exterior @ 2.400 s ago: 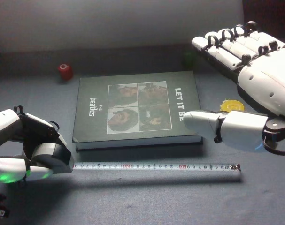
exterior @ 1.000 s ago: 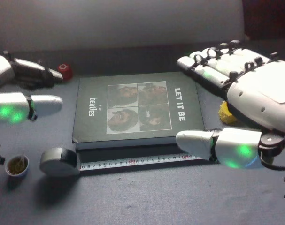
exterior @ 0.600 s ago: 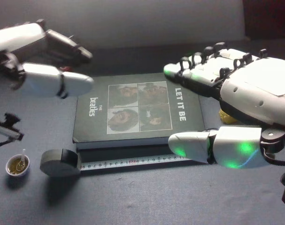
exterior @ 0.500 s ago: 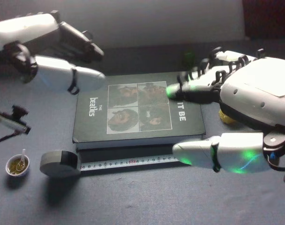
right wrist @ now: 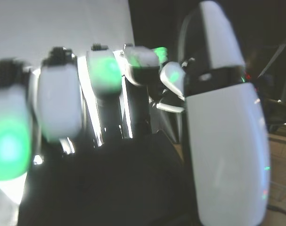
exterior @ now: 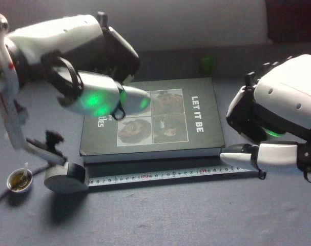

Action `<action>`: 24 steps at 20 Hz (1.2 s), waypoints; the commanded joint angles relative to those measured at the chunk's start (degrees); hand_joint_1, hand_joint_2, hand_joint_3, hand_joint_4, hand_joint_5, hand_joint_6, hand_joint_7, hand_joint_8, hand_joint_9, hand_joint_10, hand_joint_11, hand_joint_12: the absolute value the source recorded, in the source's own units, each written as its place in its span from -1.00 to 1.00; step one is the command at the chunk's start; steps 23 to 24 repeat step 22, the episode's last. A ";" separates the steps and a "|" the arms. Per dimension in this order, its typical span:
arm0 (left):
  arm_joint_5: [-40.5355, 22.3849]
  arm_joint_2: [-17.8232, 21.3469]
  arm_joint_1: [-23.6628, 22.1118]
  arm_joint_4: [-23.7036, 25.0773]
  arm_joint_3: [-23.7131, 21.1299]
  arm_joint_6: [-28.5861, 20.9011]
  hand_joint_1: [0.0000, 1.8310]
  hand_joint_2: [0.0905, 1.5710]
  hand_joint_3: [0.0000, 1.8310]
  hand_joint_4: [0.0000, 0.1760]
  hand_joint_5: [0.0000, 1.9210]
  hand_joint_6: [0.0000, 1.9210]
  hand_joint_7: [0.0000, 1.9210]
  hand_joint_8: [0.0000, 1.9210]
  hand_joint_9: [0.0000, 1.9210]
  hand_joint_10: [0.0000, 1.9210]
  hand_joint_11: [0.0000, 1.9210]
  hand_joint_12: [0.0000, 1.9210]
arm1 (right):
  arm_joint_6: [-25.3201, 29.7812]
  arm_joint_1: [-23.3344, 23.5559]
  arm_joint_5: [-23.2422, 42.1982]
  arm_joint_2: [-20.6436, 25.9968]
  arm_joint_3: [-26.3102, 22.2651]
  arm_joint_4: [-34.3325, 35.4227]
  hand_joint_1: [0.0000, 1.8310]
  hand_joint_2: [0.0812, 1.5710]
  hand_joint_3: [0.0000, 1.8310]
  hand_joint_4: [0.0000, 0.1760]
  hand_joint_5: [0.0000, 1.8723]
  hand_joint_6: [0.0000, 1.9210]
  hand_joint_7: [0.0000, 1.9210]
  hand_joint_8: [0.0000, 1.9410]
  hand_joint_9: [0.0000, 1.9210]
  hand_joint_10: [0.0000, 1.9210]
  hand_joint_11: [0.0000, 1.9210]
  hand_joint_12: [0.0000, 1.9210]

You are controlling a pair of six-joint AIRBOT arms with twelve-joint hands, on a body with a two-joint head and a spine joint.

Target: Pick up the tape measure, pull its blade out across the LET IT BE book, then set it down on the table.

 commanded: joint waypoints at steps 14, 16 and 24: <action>-10.49 -2.55 2.77 5.74 -6.08 -7.96 -0.24 0.57 -1.00 0.89 0.16 1.00 0.26 1.00 0.26 1.00 0.28 1.00 | -1.11 1.13 4.16 0.23 0.22 2.54 -0.27 0.84 -1.00 1.00 0.40 1.00 0.61 1.00 0.83 1.00 1.00 1.00; -10.73 -2.50 3.65 7.43 -6.07 -10.75 -0.23 0.57 -1.00 0.89 0.16 1.00 0.26 1.00 0.26 1.00 0.28 1.00 | -1.22 1.09 4.29 0.21 0.24 2.52 -0.27 0.84 -1.00 1.00 0.39 1.00 0.59 1.00 0.83 1.00 1.00 1.00; -11.06 -2.53 3.67 7.59 -6.18 -11.15 -0.22 0.57 -1.00 0.89 0.16 1.00 0.27 1.00 0.26 1.00 0.28 1.00 | -3.45 2.27 6.11 -0.94 0.26 5.13 -0.22 0.83 -1.00 1.00 0.40 1.00 0.61 1.00 0.83 1.00 1.00 1.00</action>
